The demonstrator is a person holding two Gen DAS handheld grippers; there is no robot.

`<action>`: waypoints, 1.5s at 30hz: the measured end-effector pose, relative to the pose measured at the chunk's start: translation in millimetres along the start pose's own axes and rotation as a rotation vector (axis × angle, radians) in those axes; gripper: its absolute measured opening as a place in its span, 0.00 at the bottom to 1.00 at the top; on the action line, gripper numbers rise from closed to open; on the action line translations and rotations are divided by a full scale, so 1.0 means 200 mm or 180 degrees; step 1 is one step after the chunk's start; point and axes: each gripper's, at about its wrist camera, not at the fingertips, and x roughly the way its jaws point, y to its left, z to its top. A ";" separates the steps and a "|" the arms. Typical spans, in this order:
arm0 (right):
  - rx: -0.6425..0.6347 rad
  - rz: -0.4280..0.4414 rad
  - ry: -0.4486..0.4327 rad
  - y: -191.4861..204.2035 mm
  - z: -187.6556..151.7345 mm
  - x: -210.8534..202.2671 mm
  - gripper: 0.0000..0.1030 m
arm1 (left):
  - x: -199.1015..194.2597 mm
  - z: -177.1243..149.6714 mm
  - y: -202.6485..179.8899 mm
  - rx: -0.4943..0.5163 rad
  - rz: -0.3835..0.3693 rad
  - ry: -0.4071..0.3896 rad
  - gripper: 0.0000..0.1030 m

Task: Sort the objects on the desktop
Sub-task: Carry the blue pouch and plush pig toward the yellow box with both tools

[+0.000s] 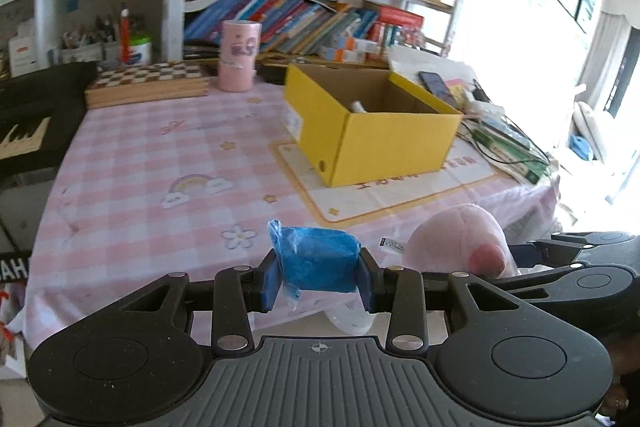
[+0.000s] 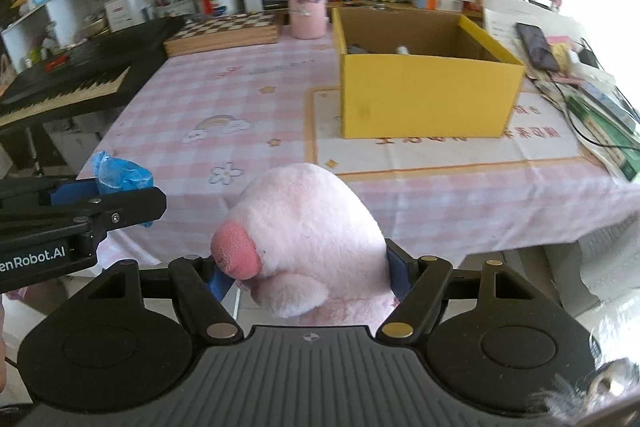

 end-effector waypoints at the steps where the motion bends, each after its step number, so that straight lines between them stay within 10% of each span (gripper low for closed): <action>1: 0.0025 -0.0014 -0.0002 -0.01 0.00 0.00 0.69 | 0.01 0.01 -0.01 0.0022 -0.0019 0.0006 0.36; 37: 0.0188 0.0057 0.0234 -0.89 0.16 0.17 0.69 | 0.59 0.25 -0.69 0.0135 -0.0033 0.0311 0.35; 45: 0.0130 0.0201 0.0083 -1.09 0.30 0.22 0.69 | 0.66 0.42 -0.78 0.0010 0.0205 -0.0011 0.35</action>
